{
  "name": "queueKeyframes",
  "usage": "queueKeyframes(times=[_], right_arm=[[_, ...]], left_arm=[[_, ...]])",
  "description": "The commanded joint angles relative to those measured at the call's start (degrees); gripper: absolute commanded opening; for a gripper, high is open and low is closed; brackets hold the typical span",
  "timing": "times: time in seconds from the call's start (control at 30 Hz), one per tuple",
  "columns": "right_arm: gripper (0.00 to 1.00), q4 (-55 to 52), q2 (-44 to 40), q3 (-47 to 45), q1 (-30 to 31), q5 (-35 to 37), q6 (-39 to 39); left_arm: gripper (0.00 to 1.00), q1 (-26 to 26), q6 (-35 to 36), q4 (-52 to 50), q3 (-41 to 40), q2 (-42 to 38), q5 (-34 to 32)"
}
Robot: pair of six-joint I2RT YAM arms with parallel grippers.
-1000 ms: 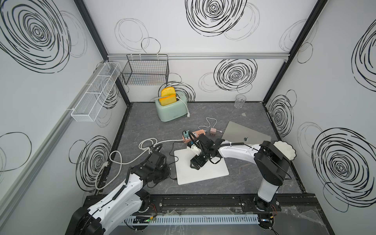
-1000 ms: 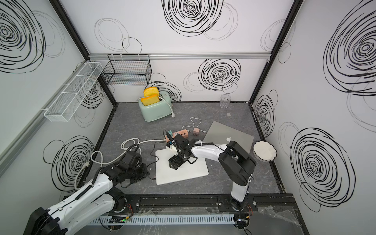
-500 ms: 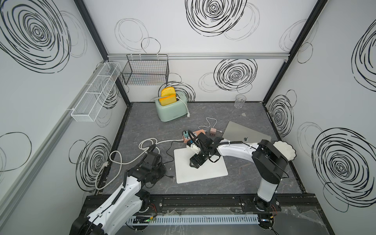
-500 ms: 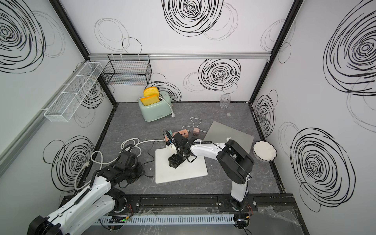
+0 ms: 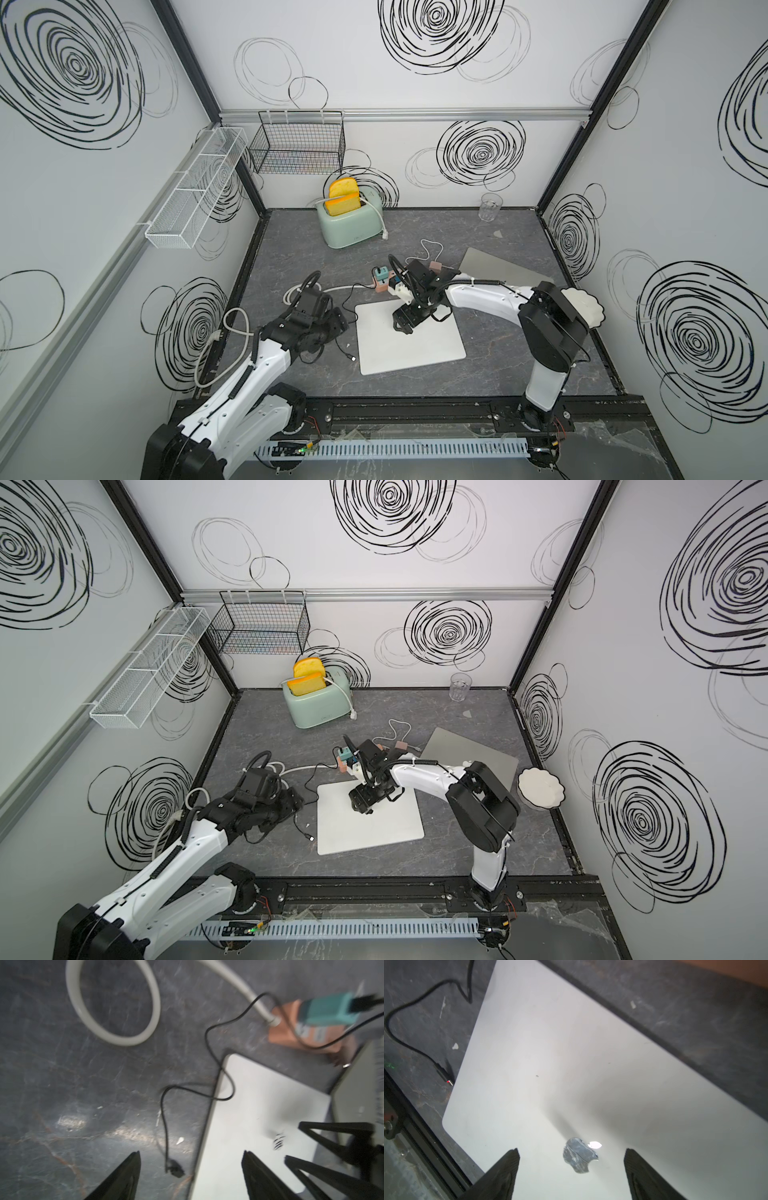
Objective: Unplug the laptop charger
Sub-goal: Remove the charging cable from the laptop, then remove the charging cable from the plug.
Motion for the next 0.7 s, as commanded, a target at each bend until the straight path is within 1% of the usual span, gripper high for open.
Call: queueKeyframes(times=[0.0, 0.07, 0.13, 0.23, 0.27, 0.3, 0.43, 0.67], right_arm=[[0.83, -5.1, -3.57, 3.6, -8.99, -4.07, 1.99], [0.83, -2.49, -3.62, 5.03, -13.25, -8.14, 3.35], [0.84, -0.92, -1.65, 8.59, -15.79, -10.75, 4.48], [0.84, -0.21, 3.82, 16.15, -17.21, -13.41, 5.53], [0.84, 0.02, 5.75, 18.56, -17.37, -14.42, 5.84], [0.84, 0.18, 7.75, 20.77, -17.38, -15.4, 6.0], [0.83, -0.34, 13.42, 26.87, -16.66, -17.0, 6.58], [0.83, -0.17, 17.48, 28.22, -12.69, -14.2, 6.06]], left_arm=[[0.92, -0.02, 6.36, -1.8, 6.88, 3.13, -2.39], [0.98, -0.42, 8.65, -1.96, 11.0, 5.16, -4.24], [1.0, -0.49, 11.06, -0.63, 14.24, 6.92, -4.9], [0.98, -0.39, 14.34, 4.67, 17.42, 12.12, 0.7], [0.98, -0.87, 14.85, 6.24, 18.67, 14.6, 2.53], [0.97, -1.76, 15.18, 7.12, 20.37, 17.18, 2.86], [0.93, -5.28, 16.05, 9.58, 26.52, 25.3, 0.58], [0.84, -7.48, 12.37, 14.6, 28.67, 33.58, 1.78]])
